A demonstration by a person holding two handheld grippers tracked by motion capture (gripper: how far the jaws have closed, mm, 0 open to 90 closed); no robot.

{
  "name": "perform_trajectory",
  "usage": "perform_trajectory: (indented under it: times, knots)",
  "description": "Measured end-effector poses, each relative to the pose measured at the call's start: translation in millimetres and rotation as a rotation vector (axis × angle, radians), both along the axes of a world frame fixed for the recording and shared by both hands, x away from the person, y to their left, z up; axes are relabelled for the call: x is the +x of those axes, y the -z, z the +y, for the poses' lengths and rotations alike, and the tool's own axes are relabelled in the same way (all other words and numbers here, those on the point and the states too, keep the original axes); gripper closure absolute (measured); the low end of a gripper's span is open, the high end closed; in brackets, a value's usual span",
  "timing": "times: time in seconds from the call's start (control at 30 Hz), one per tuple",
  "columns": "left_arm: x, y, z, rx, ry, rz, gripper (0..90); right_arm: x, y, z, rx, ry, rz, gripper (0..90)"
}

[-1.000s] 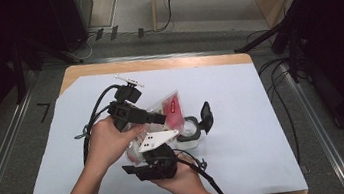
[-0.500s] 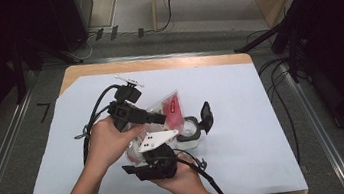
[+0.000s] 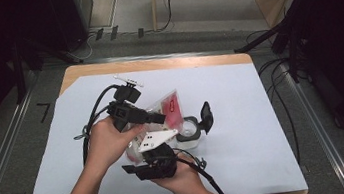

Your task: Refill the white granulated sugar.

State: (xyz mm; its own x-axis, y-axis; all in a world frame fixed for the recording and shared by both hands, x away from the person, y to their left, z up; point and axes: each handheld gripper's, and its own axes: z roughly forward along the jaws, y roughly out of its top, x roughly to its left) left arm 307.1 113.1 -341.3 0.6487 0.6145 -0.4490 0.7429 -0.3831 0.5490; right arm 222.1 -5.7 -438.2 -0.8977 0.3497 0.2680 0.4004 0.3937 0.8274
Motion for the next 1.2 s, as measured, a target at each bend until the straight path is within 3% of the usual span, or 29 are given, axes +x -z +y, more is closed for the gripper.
perform_trajectory:
  times: [0.4,1.2]
  knots:
    - [-1.0,0.0,2.4,-0.004,-0.016,-0.01,73.0,2.6,1.2,1.2,0.0,-0.014,-0.016,63.0]
    - [0.8,1.4,3.1,-0.008,-0.02,-0.011,71.8,5.3,2.2,1.9,0.001,-0.004,0.0,63.1]
